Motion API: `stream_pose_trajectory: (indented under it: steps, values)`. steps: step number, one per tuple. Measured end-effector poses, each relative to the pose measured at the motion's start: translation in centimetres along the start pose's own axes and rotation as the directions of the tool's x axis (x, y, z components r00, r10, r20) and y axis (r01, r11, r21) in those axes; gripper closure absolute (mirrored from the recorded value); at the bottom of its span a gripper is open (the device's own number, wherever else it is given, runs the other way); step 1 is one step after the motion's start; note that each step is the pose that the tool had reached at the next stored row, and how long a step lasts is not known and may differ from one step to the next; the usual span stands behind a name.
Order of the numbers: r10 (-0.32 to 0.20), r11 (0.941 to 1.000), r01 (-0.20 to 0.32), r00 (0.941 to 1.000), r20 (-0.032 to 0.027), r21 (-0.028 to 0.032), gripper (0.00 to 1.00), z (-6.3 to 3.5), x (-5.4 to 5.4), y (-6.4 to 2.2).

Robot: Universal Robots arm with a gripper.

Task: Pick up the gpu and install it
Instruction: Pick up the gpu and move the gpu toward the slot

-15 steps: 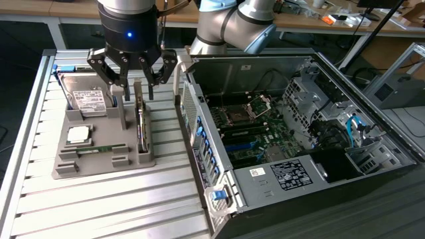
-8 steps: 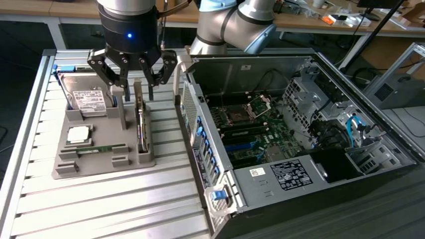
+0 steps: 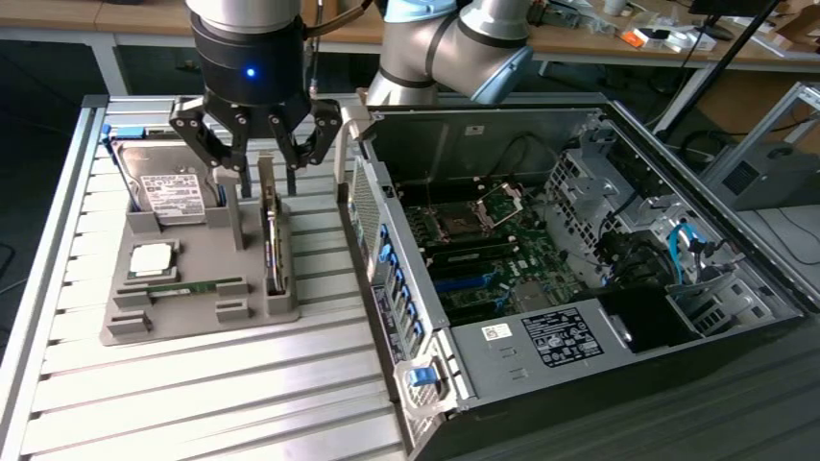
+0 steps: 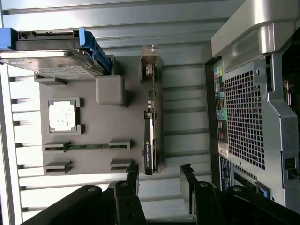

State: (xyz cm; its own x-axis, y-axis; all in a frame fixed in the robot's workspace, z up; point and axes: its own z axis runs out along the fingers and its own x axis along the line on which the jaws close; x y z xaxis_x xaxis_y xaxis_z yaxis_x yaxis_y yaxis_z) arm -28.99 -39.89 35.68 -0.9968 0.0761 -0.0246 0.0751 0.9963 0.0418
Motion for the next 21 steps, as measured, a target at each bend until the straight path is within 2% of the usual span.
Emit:
stream_pose_trajectory:
  steps: [21]
  values:
    - [0.0,1.0,0.0,1.0,0.0,0.0001,0.52,0.48,0.01,-0.02]
